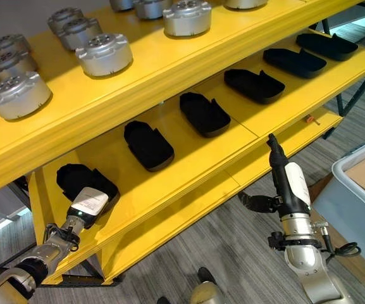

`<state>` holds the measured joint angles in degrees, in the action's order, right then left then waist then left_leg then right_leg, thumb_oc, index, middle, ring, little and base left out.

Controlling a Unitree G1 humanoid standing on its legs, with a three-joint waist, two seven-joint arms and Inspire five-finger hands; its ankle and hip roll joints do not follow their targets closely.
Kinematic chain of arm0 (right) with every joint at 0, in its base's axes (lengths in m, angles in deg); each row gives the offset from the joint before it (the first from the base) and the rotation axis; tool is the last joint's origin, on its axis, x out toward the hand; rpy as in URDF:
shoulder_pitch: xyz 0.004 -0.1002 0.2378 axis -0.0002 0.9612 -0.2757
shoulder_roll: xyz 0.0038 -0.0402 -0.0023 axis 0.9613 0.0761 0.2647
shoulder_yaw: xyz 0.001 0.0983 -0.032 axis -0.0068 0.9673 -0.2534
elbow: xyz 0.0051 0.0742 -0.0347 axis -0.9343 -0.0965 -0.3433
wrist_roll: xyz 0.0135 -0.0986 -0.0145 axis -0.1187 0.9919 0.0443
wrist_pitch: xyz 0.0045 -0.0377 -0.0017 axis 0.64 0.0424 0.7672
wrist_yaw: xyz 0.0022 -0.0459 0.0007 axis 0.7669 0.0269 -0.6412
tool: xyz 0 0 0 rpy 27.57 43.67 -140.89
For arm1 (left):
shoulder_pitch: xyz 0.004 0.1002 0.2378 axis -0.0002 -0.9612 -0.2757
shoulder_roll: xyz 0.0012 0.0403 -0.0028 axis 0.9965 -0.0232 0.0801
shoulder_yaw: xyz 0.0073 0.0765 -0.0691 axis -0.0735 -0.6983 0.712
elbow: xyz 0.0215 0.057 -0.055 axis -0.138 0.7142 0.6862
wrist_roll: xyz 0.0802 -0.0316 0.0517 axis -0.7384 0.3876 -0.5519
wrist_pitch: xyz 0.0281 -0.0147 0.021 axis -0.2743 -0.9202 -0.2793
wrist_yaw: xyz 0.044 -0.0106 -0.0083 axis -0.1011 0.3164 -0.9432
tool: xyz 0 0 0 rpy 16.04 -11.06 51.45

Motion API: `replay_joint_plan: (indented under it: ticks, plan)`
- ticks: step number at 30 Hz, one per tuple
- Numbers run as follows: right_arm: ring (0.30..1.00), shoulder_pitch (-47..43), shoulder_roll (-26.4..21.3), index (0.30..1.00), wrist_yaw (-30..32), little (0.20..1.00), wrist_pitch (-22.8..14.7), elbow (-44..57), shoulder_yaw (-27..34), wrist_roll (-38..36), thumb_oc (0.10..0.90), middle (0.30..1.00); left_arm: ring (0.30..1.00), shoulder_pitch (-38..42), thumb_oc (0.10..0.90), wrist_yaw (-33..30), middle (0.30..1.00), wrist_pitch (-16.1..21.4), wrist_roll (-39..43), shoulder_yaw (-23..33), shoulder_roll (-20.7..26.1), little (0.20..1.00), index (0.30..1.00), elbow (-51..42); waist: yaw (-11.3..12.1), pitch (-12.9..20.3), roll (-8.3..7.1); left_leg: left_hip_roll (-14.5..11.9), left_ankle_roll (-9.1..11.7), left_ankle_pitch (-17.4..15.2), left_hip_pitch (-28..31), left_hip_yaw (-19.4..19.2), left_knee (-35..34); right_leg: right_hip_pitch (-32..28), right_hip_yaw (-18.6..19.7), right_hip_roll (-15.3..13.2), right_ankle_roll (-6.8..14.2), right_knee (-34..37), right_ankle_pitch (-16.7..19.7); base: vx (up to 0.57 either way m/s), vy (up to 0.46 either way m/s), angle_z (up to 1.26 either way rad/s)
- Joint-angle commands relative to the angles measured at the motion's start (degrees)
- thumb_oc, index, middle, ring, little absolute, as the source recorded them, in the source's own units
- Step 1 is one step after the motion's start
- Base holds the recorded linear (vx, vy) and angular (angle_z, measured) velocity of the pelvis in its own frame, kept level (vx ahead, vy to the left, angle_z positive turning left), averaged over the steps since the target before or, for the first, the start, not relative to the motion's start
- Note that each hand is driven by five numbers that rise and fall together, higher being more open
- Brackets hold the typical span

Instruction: Move parts from the plastic box to the shelf.

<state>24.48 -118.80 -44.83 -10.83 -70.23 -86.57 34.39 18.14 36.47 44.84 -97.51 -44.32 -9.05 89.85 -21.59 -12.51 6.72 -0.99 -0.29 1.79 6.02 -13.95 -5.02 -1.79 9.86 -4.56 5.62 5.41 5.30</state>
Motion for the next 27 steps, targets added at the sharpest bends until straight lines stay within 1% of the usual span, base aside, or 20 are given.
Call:
replay_joint_plan:
  ticks: [1, 6, 7, 8, 9, 10, 11, 13, 14, 17, 20, 23, 25, 27]
  plan:
    - [1.0, -9.1, -2.1, 1.0, 1.3, 1.0, -3.7, 2.1, 2.8, -0.9, 0.9, 1.0, 1.0, -2.1, 0.9, 4.2, 1.0, 2.0, -3.6, -3.3, 3.8, 1.0, 1.0, 2.1, 1.9, 1.4, -2.68, -2.1, 0.8, -6.2, 2.0, -0.8, 0.5, 0.6, -4.2, -1.9, 2.9, -7.3, -7.7, 0.0, 0.0, 0.0]
    - [1.0, -8.8, -2.0, 1.0, 1.4, 1.0, -3.8, 2.1, 3.1, -1.3, 0.9, 1.0, 1.0, -3.7, 0.9, 5.2, 1.0, 0.6, -4.5, -2.8, 4.3, 1.0, 1.0, 1.0, 2.3, 1.4, -2.56, -2.1, 0.8, -6.1, 2.1, -0.5, 0.5, 0.5, -4.6, -1.9, 2.9, -7.2, -7.7, 0.0, -0.007, 0.01]
    - [1.0, -8.8, -1.9, 1.0, 1.8, 1.0, -3.5, 2.1, 2.8, -1.2, 0.9, 1.0, 1.0, -4.4, 0.9, 3.9, 1.0, -1.0, -4.1, -2.4, 4.5, 1.0, 1.0, 0.8, 2.6, 1.4, -2.54, -2.1, 0.8, -6.1, 2.1, -0.3, 0.4, 0.4, -4.8, -1.9, 2.8, -7.2, -7.8, -0.02, -0.032, 0.08]
    - [1.0, -8.9, -1.9, 1.0, 1.9, 1.0, -3.2, 2.2, 2.7, -1.2, 0.9, 1.0, 1.0, -4.6, 0.9, 2.3, 1.0, -2.2, -2.0, -1.8, 5.0, 1.0, 1.0, 0.2, 2.8, 1.4, -2.51, -2.1, 0.8, -6.0, 2.1, -0.2, 0.4, 0.3, -4.9, -1.9, 2.7, -7.2, -7.8, -0.02, -0.031, 0.06]
    - [1.0, -8.9, -1.9, 1.0, 1.9, 1.0, -3.2, 2.2, 2.6, -1.2, 0.9, 1.0, 1.0, -4.6, 0.9, 2.2, 1.0, -2.2, -1.9, -1.8, 5.0, 1.0, 1.0, 0.2, 2.7, 1.4, -2.53, -2.1, 0.8, -6.0, 2.1, -0.2, 0.4, 0.3, -4.9, -1.9, 2.7, -7.2, -7.8, 0.0, 0.0, 0.0]
    - [1.0, -8.3, -1.6, 1.0, 2.2, 1.0, -3.5, 2.1, 2.8, -0.7, 0.9, 1.0, 1.0, -4.6, 0.9, 0.8, 1.0, -4.0, -0.3, -0.5, 5.4, 1.0, 1.0, -1.2, 3.0, 1.4, -2.51, -2.1, 0.8, -6.0, 2.0, 0.0, 0.4, 0.2, -5.0, -1.9, 2.6, -7.1, -7.8, -0.01, -0.032, 0.03]
    - [1.0, -7.9, -1.2, 1.0, 2.5, 1.0, -3.6, 2.2, 2.9, -0.5, 0.9, 1.0, 1.0, -4.6, 0.9, 0.2, 1.0, -5.0, 0.6, 0.6, 5.7, 1.0, 1.0, -2.0, 3.2, 1.5, -2.54, -2.1, 0.9, -6.0, 2.0, 0.1, 0.3, 0.1, -5.1, -1.8, 2.6, -6.9, -7.8, -0.02, -0.055, 0.04]
    - [1.0, -6.9, -0.8, 1.0, 3.3, 1.0, -3.9, 2.2, 3.1, -0.1, 0.9, 1.0, 1.0, -5.1, 0.9, -3.2, 1.0, -6.1, 4.6, 3.2, 6.8, 1.0, 1.0, -3.0, 3.7, 1.6, -2.78, -2.2, 0.9, -5.9, 2.0, 0.3, 0.3, -0.1, -5.5, -1.8, 2.5, -6.7, -7.6, -0.01, -0.062, 0.03]
    - [1.0, -5.9, -0.1, 1.0, 4.0, 1.0, -3.8, 2.6, 3.5, 0.2, 0.9, 1.0, 1.0, -5.2, 0.9, -5.9, 1.0, -6.9, 6.6, 5.7, 7.2, 1.0, 1.0, -4.0, 4.1, 1.6, -2.96, -2.3, 1.0, -5.8, 1.9, 0.5, 0.3, -0.1, -5.6, -1.8, 2.4, -6.5, -7.5, -0.02, -0.07, 0.02]
    - [1.0, -4.6, 0.9, 1.0, 5.3, 1.0, -3.9, 2.9, 3.6, 0.7, 0.9, 1.0, 1.0, -6.1, 0.9, -10.9, 1.0, -9.4, 11.8, 10.1, 5.9, 1.0, 1.0, -4.7, 4.7, 1.6, -3.46, -2.5, 1.1, -5.7, 1.6, 0.9, 0.3, 0.0, -5.8, -1.6, 2.1, -6.4, -7.4, -0.03, -0.064, 0.11]
    - [1.0, -3.7, 1.7, 1.0, 6.4, 1.0, -3.6, 3.2, 3.3, 1.1, 0.9, 1.0, 1.0, -7.0, 0.9, -13.5, 1.0, -9.6, 11.0, 13.5, 5.3, 1.0, 1.0, -6.6, 5.2, 1.7, -3.98, -2.7, 1.1, -5.6, 1.5, 1.1, 0.3, 0.0, -5.9, -1.5, 2.1, -6.3, -7.4, -0.02, -0.051, 0.04]
    - [1.0, -3.4, 1.9, 1.0, 6.7, 1.0, -3.9, 3.1, 3.2, 1.2, 0.9, 1.0, 1.0, -6.8, 0.9, -13.5, 1.0, -10.1, 10.4, 14.1, 5.5, 1.0, 1.0, -7.7, 5.3, 1.7, -4.17, -2.8, 1.1, -5.6, 1.4, 1.1, 0.3, 0.1, -5.9, -1.5, 2.0, -6.3, -7.3, 0.0, 0.0, 0.0]
    - [1.0, -3.8, 1.7, 1.0, 7.4, 1.0, -3.3, 3.2, 2.4, 1.5, 0.9, 1.0, 1.0, -6.3, 0.9, -13.4, 1.0, -9.8, 13.7, 14.4, 5.9, 1.0, 1.0, -8.5, 5.5, 1.6, -4.24, -2.9, 1.1, -5.6, 1.4, 1.2, 0.4, 0.2, -5.9, -1.4, 2.0, -6.5, -7.4, 0.0, 0.0, 0.0]
    - [1.0, -3.9, 1.6, 1.0, 7.7, 1.0, -3.3, 2.9, 2.2, 1.5, 0.9, 1.0, 1.0, -5.9, 0.9, -13.8, 1.0, -9.7, 13.7, 14.6, 5.5, 1.0, 1.0, -8.7, 5.5, 1.7, -4.36, -2.9, 1.1, -5.6, 1.4, 1.3, 0.3, 0.2, -5.9, -1.4, 2.0, -6.4, -7.4, 0.0, 0.0, 0.0]
